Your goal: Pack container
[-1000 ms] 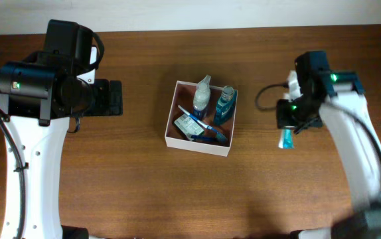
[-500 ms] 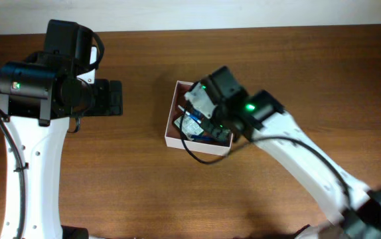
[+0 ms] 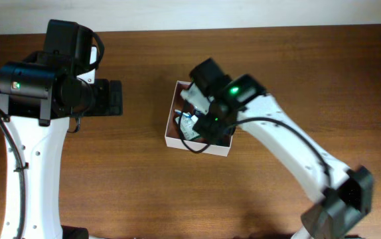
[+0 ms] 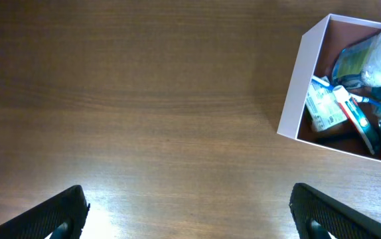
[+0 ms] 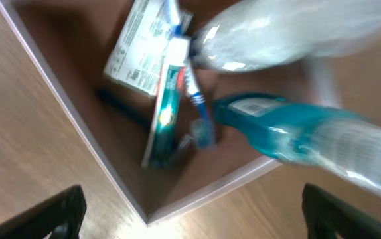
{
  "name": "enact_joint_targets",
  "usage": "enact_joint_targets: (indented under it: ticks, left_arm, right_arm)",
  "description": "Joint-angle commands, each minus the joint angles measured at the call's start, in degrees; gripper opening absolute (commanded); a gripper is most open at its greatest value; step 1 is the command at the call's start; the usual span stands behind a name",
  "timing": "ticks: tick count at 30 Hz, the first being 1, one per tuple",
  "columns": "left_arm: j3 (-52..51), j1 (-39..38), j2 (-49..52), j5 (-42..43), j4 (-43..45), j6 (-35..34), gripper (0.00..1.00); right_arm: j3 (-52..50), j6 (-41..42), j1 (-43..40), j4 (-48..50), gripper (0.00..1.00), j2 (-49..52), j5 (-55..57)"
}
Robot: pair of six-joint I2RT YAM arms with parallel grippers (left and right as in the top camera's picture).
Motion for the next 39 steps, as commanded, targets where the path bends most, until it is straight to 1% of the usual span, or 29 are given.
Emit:
enact_joint_targets:
  ticks: [1, 5, 9, 12, 14, 15, 16, 18, 21, 24, 28, 32, 36, 39]
  left_arm:
    - [0.5, 0.1, -1.0, -0.4, 0.0, -0.3, 0.99]
    - [0.5, 0.1, -1.0, -0.4, -0.1, -0.3, 0.99]
    - [0.5, 0.1, -1.0, -0.4, 0.0, -0.3, 0.99]
    - [0.5, 0.1, -1.0, -0.4, 0.0, -0.3, 0.99]
    - [0.5, 0.1, -1.0, -0.4, 0.0, -0.3, 0.99]
    - [0.5, 0.1, -1.0, -0.4, -0.1, -0.3, 0.99]
    - [0.5, 0.1, -1.0, -0.4, 0.0, -0.3, 0.99]
    - [0.5, 0.1, -1.0, -0.4, -0.1, -0.3, 0.99]
    - [0.5, 0.1, -1.0, -0.4, 0.0, -0.3, 0.99]
    - [0.5, 0.1, -1.0, -0.4, 0.0, -0.3, 0.99]
    - [0.5, 0.1, -1.0, -0.4, -0.1, -0.3, 0.99]
    - [0.5, 0.1, -1.0, -0.4, 0.0, -0.3, 0.99]
    - [0.5, 0.1, -1.0, -0.4, 0.0, -0.3, 0.99]
    - [0.5, 0.1, -1.0, -0.4, 0.0, -0.3, 0.99]
  right_arm:
    - [12.3, 8.1, -0.1, -6.6, 0.99, -7.7, 0.9]
    - [20.1, 9.4, -0.1, -13.5, 0.99, -11.6, 0.9]
    - [21.4, 9.4, -0.1, -17.6, 0.99, -16.9, -2.4]
    - [21.4, 9.2, -0.6, -19.3, 0.99, -19.1, 4.2]
    - [21.4, 9.4, -2.6, -18.9, 0.99, -20.5, 8.0]
    - [21.4, 9.7, -4.4, -18.6, 0.99, -21.4, 7.9]
    - [21.4, 15.7, -9.7, -18.0, 0.99, -23.1, 7.6]
    - [21.4, 19.8, -14.8, -18.0, 0.99, -24.4, 5.1]
    - [21.4, 19.8, -20.8, -17.7, 0.99, -25.4, 0.7]
    - [21.4, 19.3, -24.1, -17.6, 0.99, -25.8, -0.7]
    - [20.9, 16.6, -25.7, -15.8, 0.99, -27.4, -2.2]
    - [18.9, 16.6, -25.7, -13.2, 0.99, -30.7, -3.2]
    - [14.1, 16.6, -25.7, -10.3, 0.99, -35.5, -4.6]
    - [7.3, 16.6, -25.7, -7.6, 0.99, -41.3, -4.7]
